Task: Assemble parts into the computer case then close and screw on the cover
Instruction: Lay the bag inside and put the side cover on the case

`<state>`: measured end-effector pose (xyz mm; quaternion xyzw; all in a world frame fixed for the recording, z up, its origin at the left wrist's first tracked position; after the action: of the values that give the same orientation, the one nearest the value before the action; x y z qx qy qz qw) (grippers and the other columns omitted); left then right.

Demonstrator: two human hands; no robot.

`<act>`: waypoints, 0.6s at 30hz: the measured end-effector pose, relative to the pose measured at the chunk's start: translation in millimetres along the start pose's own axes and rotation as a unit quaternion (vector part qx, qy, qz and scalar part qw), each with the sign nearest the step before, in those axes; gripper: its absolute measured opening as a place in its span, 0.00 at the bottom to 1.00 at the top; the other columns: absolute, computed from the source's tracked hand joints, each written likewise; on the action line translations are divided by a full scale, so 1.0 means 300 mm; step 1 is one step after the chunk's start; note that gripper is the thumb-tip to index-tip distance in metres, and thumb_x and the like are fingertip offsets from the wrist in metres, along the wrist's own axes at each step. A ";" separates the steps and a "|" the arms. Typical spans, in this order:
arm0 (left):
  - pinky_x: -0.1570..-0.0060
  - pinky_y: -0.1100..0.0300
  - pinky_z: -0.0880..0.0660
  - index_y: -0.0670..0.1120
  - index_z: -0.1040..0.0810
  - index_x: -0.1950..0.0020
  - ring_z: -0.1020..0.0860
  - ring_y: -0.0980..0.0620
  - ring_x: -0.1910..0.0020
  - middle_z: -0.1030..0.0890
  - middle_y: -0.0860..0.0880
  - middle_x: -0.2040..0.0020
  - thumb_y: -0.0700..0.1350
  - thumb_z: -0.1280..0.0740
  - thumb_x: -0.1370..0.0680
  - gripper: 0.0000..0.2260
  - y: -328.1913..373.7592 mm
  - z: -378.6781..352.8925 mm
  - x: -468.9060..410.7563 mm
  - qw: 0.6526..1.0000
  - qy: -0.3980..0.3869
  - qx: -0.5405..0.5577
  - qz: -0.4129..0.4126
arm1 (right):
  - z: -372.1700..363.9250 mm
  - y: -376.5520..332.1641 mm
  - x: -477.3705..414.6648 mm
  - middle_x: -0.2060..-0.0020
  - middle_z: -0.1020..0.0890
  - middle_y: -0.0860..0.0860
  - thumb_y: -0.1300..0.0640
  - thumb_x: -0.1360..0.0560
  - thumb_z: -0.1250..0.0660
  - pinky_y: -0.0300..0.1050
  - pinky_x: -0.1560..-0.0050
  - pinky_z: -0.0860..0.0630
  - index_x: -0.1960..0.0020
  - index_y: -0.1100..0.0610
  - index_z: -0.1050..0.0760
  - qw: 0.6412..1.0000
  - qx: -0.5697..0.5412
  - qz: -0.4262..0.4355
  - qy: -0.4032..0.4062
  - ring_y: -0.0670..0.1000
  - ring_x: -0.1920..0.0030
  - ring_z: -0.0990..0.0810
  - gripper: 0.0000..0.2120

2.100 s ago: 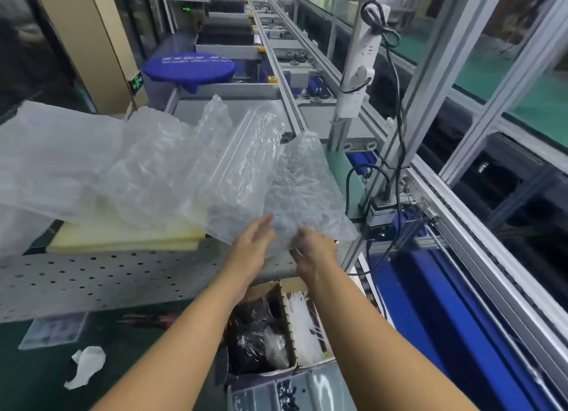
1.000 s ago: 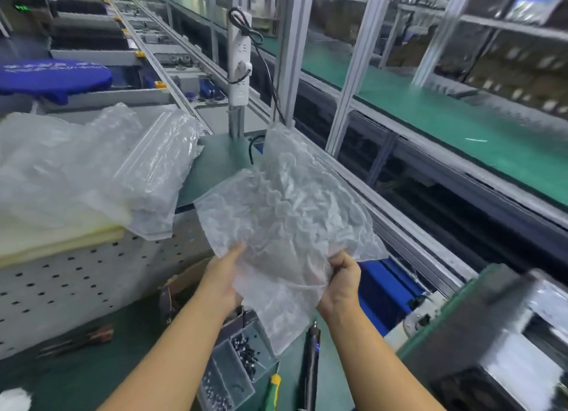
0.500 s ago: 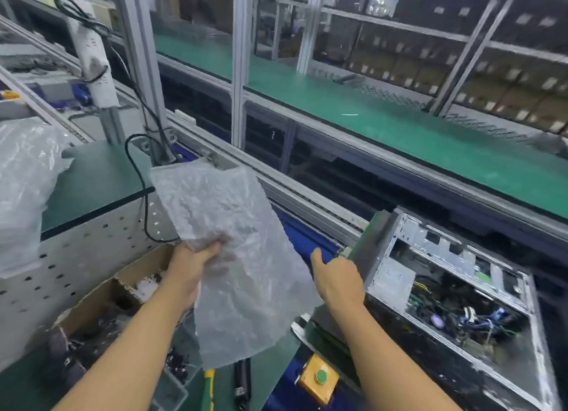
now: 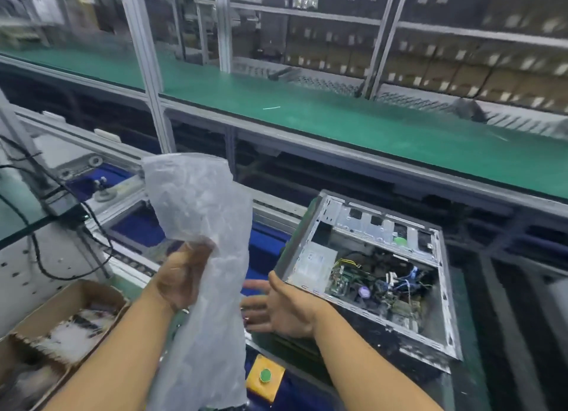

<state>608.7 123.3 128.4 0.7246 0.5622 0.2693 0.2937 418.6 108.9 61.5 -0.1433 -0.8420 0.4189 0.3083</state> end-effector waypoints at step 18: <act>0.58 0.54 0.18 0.53 0.18 0.44 0.15 0.46 0.51 0.15 0.47 0.48 0.43 0.32 0.20 0.08 -0.370 -0.233 -0.445 0.926 0.104 -0.355 0.073 | 0.730 -0.244 0.598 0.51 0.13 0.56 0.67 0.18 0.40 0.55 0.52 0.18 0.40 0.54 0.21 0.904 -0.119 0.177 0.371 0.56 0.55 0.15 0.14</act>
<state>455.8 23.8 87.2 0.5801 0.4028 0.5460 0.4507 142.0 18.8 90.5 -0.4705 -0.6709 0.2800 0.5001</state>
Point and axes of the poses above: each hand's wrist, its own x-axis away from the middle knuckle, its own z-axis out of the back of the hand, y = z × x, the point moved 4 cm from there along -x, towards the middle knuckle
